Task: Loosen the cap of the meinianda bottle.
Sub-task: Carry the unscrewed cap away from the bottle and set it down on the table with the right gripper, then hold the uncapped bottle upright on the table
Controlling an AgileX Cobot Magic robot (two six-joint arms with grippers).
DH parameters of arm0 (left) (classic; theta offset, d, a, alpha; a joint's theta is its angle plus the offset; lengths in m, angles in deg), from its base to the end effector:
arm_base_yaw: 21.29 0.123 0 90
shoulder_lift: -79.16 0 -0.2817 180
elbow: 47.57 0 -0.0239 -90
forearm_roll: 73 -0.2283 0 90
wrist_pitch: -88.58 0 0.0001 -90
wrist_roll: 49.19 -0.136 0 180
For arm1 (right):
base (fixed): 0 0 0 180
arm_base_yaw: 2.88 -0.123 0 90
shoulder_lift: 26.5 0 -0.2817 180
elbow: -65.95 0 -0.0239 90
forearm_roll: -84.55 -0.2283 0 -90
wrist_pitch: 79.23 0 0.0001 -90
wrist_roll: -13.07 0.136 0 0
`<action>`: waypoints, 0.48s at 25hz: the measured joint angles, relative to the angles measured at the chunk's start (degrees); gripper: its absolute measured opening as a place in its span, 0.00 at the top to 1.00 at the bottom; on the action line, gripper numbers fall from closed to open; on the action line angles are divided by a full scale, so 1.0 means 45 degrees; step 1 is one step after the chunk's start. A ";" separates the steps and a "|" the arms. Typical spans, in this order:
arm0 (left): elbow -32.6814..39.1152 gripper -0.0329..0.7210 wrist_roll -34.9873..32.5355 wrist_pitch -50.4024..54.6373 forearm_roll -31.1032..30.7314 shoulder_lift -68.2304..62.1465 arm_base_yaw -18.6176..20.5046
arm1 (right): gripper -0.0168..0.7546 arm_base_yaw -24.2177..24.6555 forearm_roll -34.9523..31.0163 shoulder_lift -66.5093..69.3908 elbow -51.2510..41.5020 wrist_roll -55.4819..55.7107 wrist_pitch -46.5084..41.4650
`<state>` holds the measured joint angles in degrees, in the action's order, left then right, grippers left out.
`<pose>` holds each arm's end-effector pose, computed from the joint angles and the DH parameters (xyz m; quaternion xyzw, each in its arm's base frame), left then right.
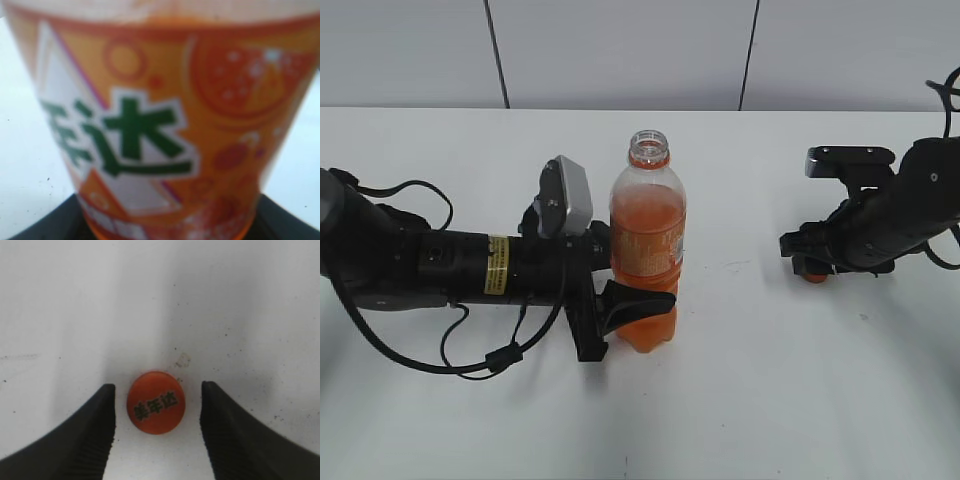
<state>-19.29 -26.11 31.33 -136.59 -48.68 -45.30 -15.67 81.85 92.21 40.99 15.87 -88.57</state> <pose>0.2903 -0.2414 0.0996 0.5099 0.6416 -0.3595 0.4463 0.3425 0.0788 0.0791 -0.0630 0.9703 0.0407 0.2299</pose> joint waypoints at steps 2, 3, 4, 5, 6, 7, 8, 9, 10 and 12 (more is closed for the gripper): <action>0.0000 0.43 0.0000 0.0013 0.0000 0.0000 0.0000 | 0.35 0.0000 -0.0004 0.0000 0.0000 0.0000 0.0000; 0.0000 0.43 0.0000 0.0012 0.0005 0.0000 0.0000 | 0.33 0.0000 -0.0004 0.0000 0.0000 0.0000 0.0000; 0.0000 0.43 0.0000 0.0022 0.0015 0.0000 0.0000 | 0.32 0.0000 -0.0004 0.0000 0.0000 0.0000 0.0000; 0.0000 0.43 0.0000 0.0040 0.0028 0.0000 -0.0010 | 0.32 0.0000 -0.0004 0.0000 0.0000 0.0000 0.0000; 0.0000 0.43 0.0000 0.0054 0.0028 0.0000 -0.0010 | 0.31 0.0000 -0.0004 0.0000 0.0000 0.0000 0.0000; 0.0000 0.43 0.0000 0.0063 0.0028 0.0000 -0.0010 | 0.31 0.0000 -0.0004 0.0000 0.0000 0.0000 -0.0011; 0.0000 0.43 0.0000 0.0063 -0.0002 0.0000 -0.0010 | 0.31 0.0000 -0.0004 0.0000 0.0000 0.0000 -0.0022; 0.0000 0.41 0.0012 0.0063 -0.0014 0.0000 0.0014 | 0.31 0.0000 -0.0004 0.0000 0.0000 0.0000 -0.0037; 0.0000 0.36 0.0054 0.0083 -0.0027 0.0000 0.0048 | 0.31 0.0000 -0.0004 0.0000 0.0000 0.0000 -0.0036; 0.0000 0.21 0.0179 0.0435 -0.0089 -0.0025 0.0205 | 0.31 0.0000 -0.0004 0.0000 0.0000 0.0000 -0.0050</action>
<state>-19.29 -25.31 33.29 -136.99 -48.80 -44.38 -15.67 81.84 92.21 40.99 15.87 -88.79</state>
